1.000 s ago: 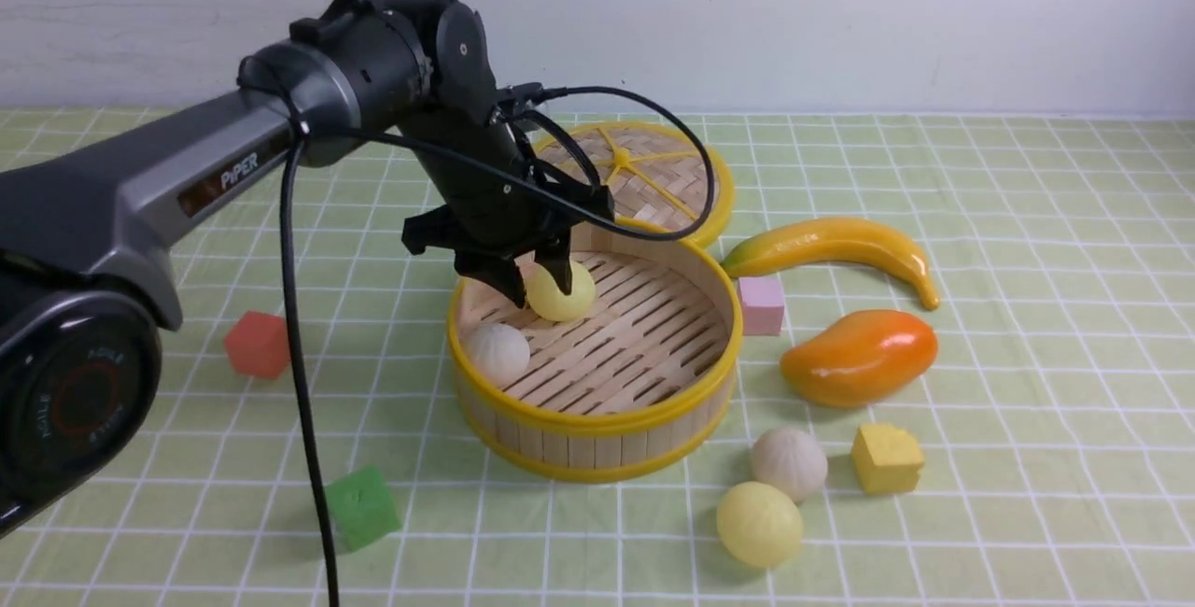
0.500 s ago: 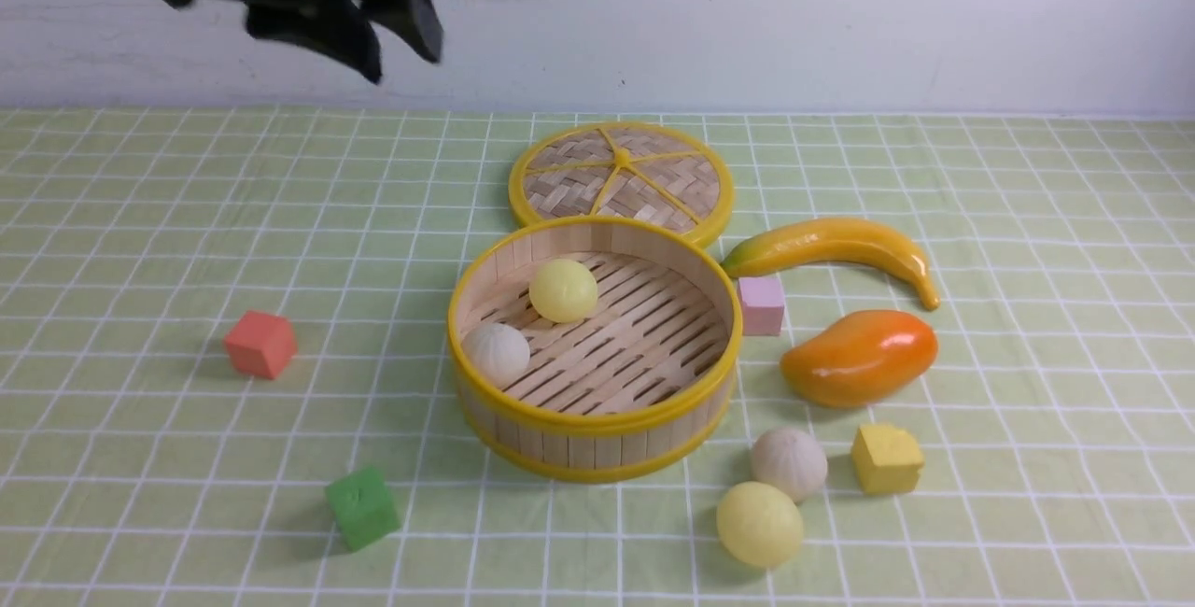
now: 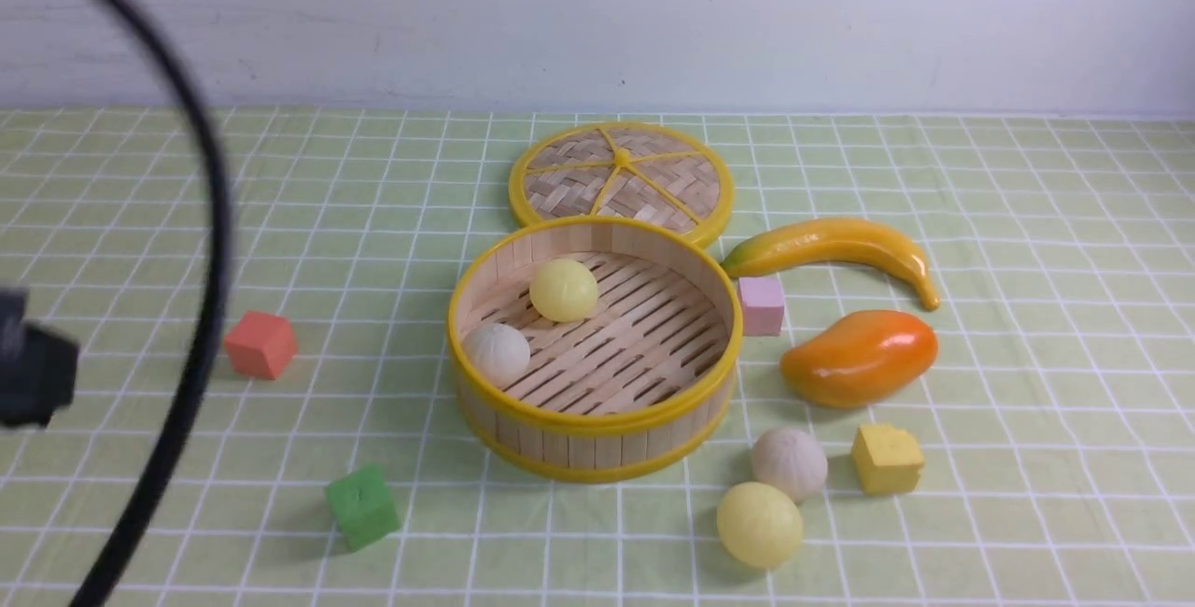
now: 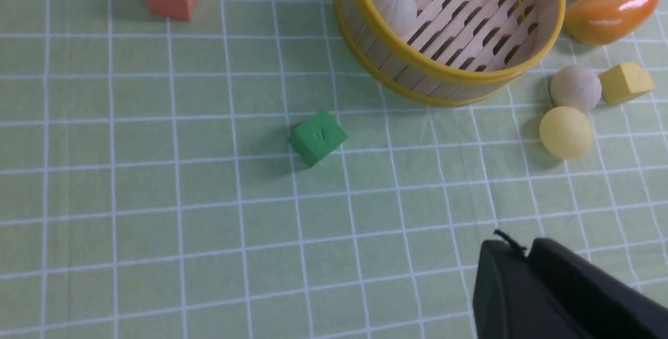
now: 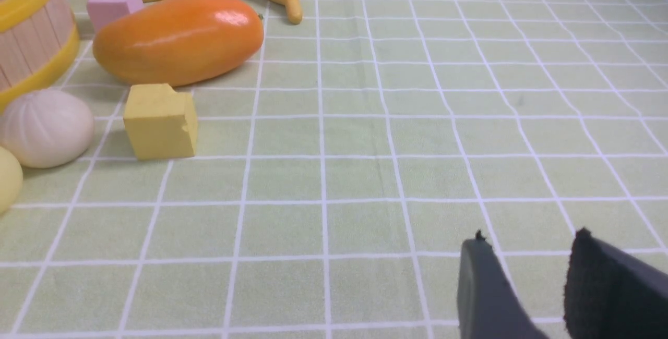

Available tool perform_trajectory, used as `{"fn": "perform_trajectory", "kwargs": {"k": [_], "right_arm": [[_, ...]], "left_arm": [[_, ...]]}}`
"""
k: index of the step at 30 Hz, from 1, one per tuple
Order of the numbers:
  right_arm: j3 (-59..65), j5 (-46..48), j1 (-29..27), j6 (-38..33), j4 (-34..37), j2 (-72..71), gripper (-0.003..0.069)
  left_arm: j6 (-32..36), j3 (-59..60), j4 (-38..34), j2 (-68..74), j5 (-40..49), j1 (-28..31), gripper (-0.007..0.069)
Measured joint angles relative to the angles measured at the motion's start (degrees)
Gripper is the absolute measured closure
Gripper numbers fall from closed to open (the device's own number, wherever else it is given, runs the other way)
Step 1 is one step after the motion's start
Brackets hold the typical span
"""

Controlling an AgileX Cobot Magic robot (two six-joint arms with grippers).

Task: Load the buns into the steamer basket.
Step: Use the right arm to grab a steamed stuffed bun

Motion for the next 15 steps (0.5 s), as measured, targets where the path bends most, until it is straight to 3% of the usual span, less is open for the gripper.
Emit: {"fn": "perform_trajectory", "kwargs": {"k": [7, 15], "right_arm": [[0.0, 0.0, 0.0, 0.0, 0.0, 0.0, 0.0418], [0.0, 0.0, 0.0, 0.0, 0.0, 0.0, 0.0418]], "left_arm": [[0.45, 14.27, -1.64, -17.36, -4.67, 0.0, 0.0638], [0.97, 16.74, -5.27, -20.51, -6.31, 0.0, 0.0638]]}}
